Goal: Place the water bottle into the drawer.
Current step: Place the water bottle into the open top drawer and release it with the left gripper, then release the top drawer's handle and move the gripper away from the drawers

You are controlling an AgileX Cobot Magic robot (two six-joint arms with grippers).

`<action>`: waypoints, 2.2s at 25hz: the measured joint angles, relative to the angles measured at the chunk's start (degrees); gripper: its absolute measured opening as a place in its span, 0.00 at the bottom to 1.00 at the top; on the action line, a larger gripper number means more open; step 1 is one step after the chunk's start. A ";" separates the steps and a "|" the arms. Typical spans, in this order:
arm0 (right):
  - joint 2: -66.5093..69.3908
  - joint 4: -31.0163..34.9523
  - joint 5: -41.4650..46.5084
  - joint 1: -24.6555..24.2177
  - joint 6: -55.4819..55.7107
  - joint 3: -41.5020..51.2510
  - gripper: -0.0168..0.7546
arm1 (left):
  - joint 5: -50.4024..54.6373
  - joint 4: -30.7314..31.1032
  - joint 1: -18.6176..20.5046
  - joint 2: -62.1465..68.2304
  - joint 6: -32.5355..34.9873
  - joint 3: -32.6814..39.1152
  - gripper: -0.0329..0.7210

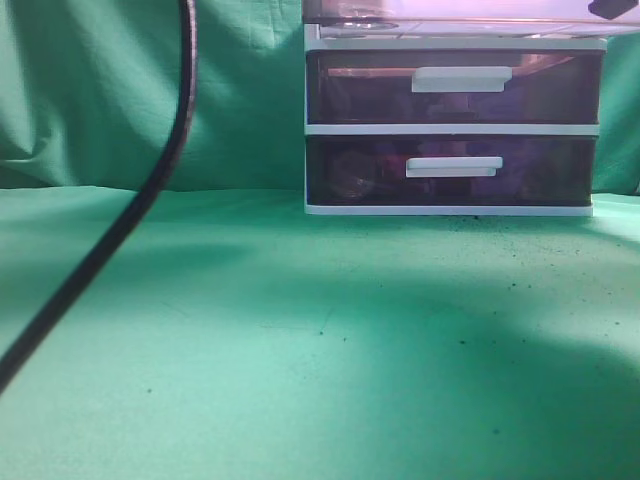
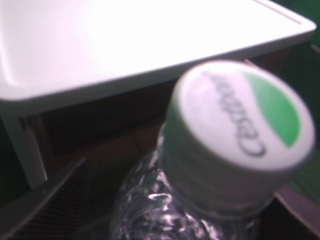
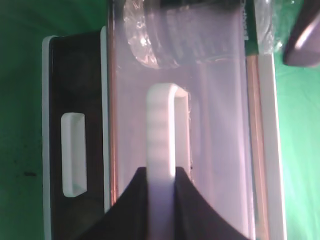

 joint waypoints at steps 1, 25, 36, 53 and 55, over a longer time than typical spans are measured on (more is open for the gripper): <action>0.00 0.00 0.00 0.00 0.12 0.00 0.13 | -1.66 0.00 0.00 0.00 0.19 0.00 0.74; 0.00 -0.51 -0.22 0.00 2.57 0.00 0.13 | -50.52 11.41 -1.23 10.19 -2.98 -0.12 0.74; 1.08 1.61 -1.55 0.00 -5.22 -0.25 0.13 | 1.43 27.32 -1.63 -5.13 -12.19 -0.12 0.04; 19.99 9.21 3.41 -0.39 -11.08 -26.35 0.13 | 40.06 -18.17 -2.55 -31.57 24.41 27.24 0.04; 21.64 9.30 3.96 -0.53 -11.11 -28.70 0.13 | 39.50 -19.65 -2.55 -34.27 24.43 30.52 0.04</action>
